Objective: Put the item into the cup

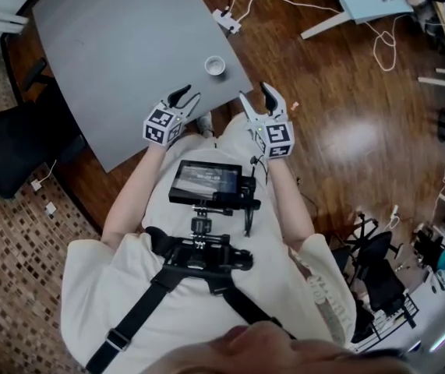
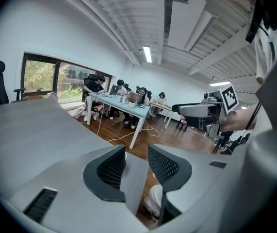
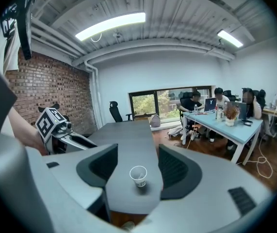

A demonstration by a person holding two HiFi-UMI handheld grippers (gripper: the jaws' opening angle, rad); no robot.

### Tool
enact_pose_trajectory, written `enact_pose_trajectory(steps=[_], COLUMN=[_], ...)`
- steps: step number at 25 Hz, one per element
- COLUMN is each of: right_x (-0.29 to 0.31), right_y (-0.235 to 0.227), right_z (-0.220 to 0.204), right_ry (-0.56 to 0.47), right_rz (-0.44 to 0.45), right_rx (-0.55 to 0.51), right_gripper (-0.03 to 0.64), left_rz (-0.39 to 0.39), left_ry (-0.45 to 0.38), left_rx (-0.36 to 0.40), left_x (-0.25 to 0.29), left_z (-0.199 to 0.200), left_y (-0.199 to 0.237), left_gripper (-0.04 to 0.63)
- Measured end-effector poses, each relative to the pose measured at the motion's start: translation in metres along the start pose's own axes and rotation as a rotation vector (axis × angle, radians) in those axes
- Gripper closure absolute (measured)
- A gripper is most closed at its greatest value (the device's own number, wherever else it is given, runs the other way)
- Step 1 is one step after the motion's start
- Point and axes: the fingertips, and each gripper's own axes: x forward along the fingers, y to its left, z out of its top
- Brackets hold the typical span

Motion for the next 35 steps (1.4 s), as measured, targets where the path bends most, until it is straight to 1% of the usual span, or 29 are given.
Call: enact_pose_trajectory(steps=[4, 7, 11, 14, 18, 21, 25, 27, 29, 35], right_x=[-0.016, -0.036, -0.071, -0.109, -0.161, -0.197, -0.235, -0.250, -0.254, -0.259], right_y=[-0.004, -0.001, 0.006, 0.010, 0.012, 0.015, 0.042, 0.062, 0.072, 0.081], right_z=[-0.013, -0.014, -0.018, -0.023, -0.040, -0.053, -0.067, -0.077, -0.082, -0.084], right_ry=[-0.005, -0.018, -0.032, -0.035, -0.036, -0.041, -0.067, -0.060, -0.056, -0.058], right_rz=[0.011, 0.021, 0.038, 0.055, 0.076, 0.100, 0.149, 0.166, 0.180, 0.201], right_rx=[0.003, 0.006, 0.009, -0.004, -0.002, 0.000, -0.013, -0.010, -0.009, 0.009], right_gripper=[0.337, 0.337, 0.337, 0.337, 0.337, 0.337, 0.337, 0.337, 0.337, 0.337], left_rz=[0.020, 0.035, 0.056, 0.063, 0.080, 0.112, 0.179, 0.209, 0.227, 0.237], left_ry=[-0.015, -0.028, -0.038, -0.048, -0.061, -0.080, -0.123, -0.143, -0.152, -0.148], left_rx=[-0.004, -0.010, 0.003, -0.004, -0.012, -0.037, -0.069, -0.092, -0.108, -0.125], left_x=[-0.003, -0.008, -0.017, -0.023, -0.033, -0.046, -0.093, -0.119, -0.133, -0.138], left_z=[0.002, 0.001, 0.003, -0.002, -0.018, -0.036, -0.064, -0.082, -0.093, -0.106], left_y=[-0.011, -0.025, -0.056, -0.094, -0.144, -0.179, -0.217, -0.228, -0.234, -0.241], left_gripper=[0.445, 0.445, 0.445, 0.445, 0.445, 0.445, 0.445, 0.445, 0.445, 0.445])
